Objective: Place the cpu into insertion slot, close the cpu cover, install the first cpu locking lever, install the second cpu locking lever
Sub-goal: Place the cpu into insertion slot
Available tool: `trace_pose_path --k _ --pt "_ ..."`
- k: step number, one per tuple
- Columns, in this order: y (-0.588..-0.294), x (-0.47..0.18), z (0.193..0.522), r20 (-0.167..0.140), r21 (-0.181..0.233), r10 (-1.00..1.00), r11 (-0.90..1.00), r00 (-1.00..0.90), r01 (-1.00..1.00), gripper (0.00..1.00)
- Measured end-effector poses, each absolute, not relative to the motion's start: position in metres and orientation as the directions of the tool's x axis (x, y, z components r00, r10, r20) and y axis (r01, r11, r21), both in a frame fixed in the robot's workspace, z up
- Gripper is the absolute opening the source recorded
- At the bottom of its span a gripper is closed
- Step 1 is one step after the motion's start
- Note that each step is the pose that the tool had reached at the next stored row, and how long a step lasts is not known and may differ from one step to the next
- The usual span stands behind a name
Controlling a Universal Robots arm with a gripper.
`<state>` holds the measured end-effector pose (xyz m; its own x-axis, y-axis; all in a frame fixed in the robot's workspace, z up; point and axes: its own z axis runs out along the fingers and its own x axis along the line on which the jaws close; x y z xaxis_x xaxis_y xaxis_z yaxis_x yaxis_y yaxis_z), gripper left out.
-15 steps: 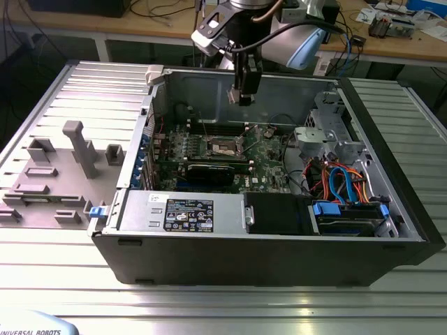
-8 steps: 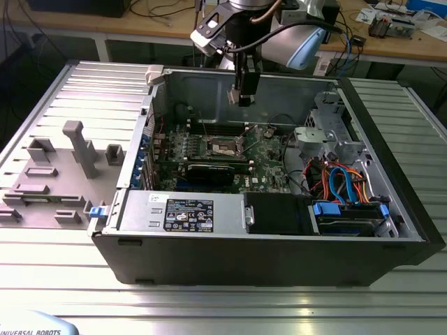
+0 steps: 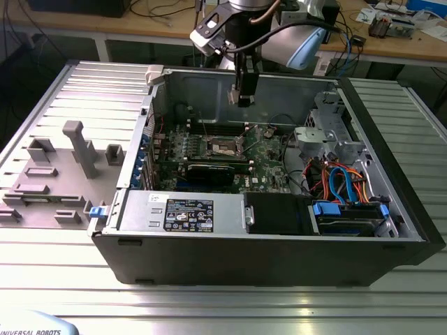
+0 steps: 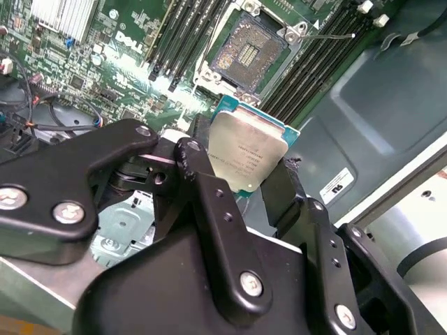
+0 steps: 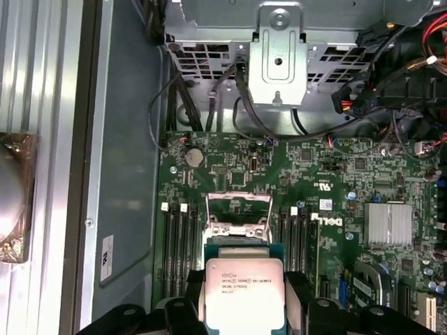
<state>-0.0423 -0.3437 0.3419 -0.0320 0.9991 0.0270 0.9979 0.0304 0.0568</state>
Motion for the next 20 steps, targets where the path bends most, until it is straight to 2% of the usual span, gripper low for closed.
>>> trace_pose_path --k 20 --pt "-0.3437 -0.0422 0.3379 0.027 0.057 0.995 -0.099 0.097 0.993 0.54"
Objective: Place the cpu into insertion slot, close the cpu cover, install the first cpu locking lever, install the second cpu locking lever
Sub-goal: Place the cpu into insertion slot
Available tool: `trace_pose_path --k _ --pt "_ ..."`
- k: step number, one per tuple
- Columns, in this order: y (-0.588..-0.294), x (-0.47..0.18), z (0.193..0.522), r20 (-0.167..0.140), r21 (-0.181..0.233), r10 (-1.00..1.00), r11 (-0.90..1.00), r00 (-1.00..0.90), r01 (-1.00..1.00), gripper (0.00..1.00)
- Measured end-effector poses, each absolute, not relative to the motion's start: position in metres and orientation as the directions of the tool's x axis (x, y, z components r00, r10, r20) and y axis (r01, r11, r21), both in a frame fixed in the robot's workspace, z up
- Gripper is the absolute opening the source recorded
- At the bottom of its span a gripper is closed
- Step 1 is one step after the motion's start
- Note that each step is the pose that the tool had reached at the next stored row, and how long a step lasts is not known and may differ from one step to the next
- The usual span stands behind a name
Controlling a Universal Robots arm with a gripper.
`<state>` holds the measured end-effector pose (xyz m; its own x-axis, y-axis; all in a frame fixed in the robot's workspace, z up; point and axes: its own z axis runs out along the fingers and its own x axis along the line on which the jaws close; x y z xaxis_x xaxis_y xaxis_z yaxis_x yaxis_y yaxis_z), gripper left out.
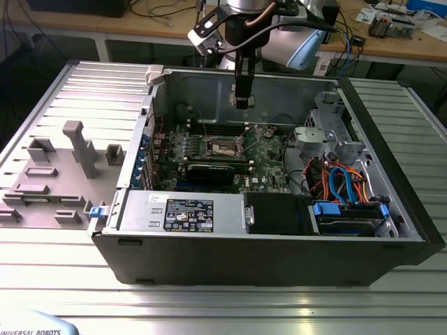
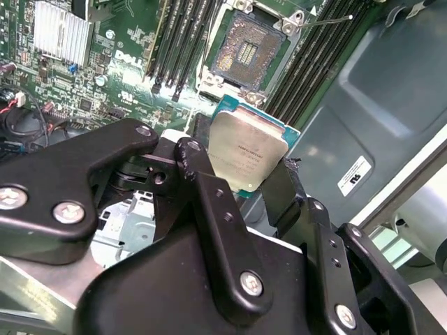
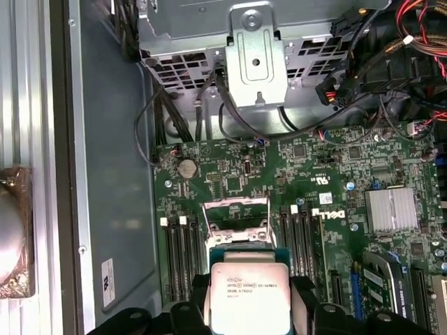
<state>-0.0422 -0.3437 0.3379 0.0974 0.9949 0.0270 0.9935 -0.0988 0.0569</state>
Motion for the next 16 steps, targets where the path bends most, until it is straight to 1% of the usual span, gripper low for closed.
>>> trace_pose_path --k 8,13,16 --pt "-0.344 -0.044 0.336 0.027 0.057 0.993 -0.116 0.114 0.992 0.54" --pt "-0.344 -0.047 0.333 0.027 0.057 0.999 -0.041 0.039 0.998 0.54" --pt "-0.344 -0.052 0.331 0.027 0.057 0.999 -0.035 0.034 0.998 0.54"
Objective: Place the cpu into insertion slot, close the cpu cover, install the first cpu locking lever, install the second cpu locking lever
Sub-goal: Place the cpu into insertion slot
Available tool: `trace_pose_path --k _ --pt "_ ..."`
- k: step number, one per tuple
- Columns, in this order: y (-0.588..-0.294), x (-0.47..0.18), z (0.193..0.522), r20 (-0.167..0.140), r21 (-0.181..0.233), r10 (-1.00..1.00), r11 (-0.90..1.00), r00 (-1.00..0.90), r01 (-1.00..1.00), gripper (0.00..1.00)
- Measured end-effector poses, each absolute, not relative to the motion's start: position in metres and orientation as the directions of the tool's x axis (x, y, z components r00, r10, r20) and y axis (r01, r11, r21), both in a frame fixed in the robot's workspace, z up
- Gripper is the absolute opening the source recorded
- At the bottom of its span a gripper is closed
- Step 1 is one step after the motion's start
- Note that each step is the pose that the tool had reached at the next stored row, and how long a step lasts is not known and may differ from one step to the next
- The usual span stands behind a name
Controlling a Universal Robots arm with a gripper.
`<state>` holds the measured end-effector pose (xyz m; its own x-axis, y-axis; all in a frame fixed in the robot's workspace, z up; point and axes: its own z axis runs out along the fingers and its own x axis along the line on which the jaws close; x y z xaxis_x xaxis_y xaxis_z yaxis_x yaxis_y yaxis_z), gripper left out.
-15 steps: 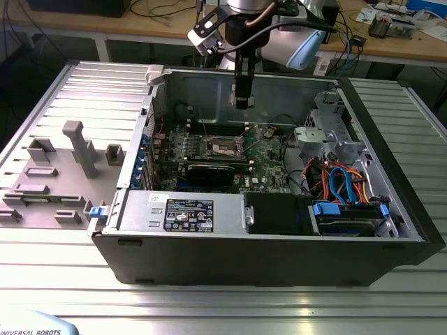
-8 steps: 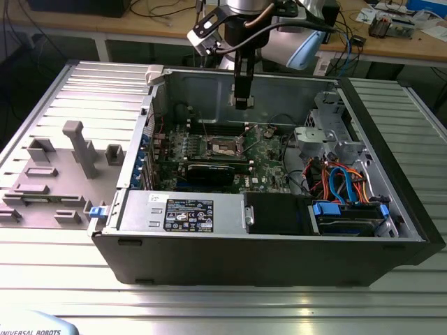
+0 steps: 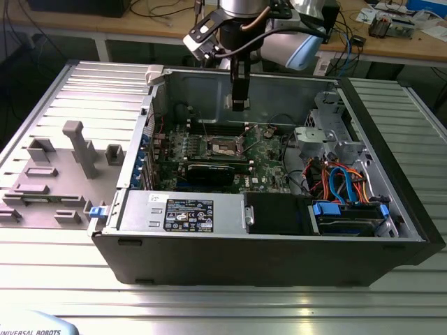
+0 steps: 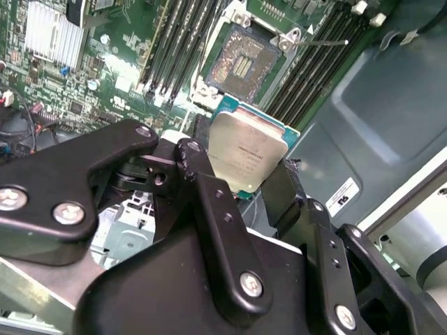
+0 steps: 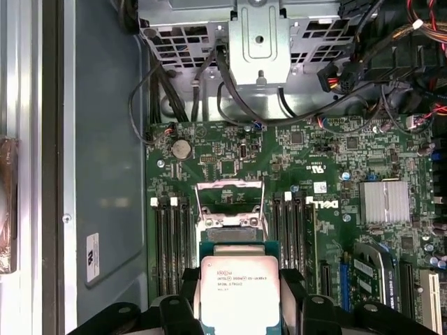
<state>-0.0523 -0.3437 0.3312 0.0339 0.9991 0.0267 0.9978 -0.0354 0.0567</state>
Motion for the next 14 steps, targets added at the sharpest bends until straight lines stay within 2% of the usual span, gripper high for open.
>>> trace_pose_path --k 14 --pt "-0.3437 -0.0527 0.3281 0.027 0.057 0.999 -0.033 0.031 0.998 0.54"
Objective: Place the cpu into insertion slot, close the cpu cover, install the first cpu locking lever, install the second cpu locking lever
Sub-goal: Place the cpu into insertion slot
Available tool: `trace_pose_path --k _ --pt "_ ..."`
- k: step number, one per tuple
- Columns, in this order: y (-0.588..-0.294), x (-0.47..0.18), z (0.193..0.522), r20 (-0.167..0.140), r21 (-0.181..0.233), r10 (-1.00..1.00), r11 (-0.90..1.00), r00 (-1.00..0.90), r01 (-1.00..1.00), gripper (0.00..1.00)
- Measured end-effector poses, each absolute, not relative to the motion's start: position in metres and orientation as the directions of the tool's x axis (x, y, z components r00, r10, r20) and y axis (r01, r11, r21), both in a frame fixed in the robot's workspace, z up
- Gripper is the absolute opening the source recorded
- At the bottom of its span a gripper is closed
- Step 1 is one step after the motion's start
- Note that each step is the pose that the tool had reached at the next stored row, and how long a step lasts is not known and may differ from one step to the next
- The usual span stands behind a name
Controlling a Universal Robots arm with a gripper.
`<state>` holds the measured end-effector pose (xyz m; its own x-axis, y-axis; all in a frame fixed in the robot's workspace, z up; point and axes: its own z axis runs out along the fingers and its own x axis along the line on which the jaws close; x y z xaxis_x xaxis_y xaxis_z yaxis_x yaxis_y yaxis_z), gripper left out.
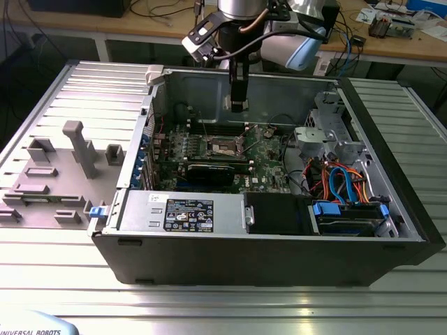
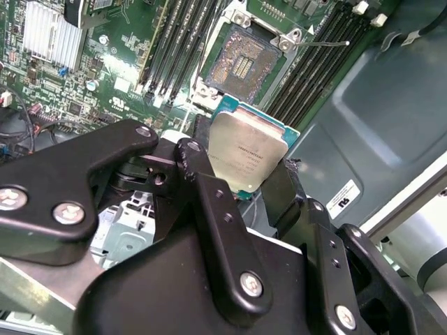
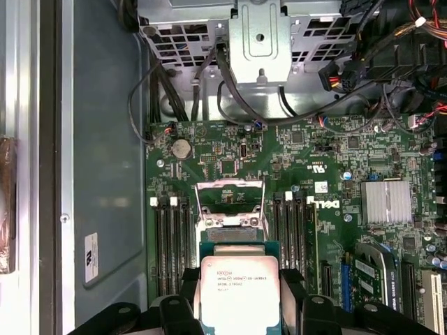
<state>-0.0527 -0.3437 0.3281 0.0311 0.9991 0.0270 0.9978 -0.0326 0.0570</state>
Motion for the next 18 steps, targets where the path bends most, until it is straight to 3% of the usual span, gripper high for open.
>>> trace_pose_path --k 18 --pt "-0.344 -0.058 0.296 0.027 0.081 1.000 -0.004 0.002 0.997 0.54"
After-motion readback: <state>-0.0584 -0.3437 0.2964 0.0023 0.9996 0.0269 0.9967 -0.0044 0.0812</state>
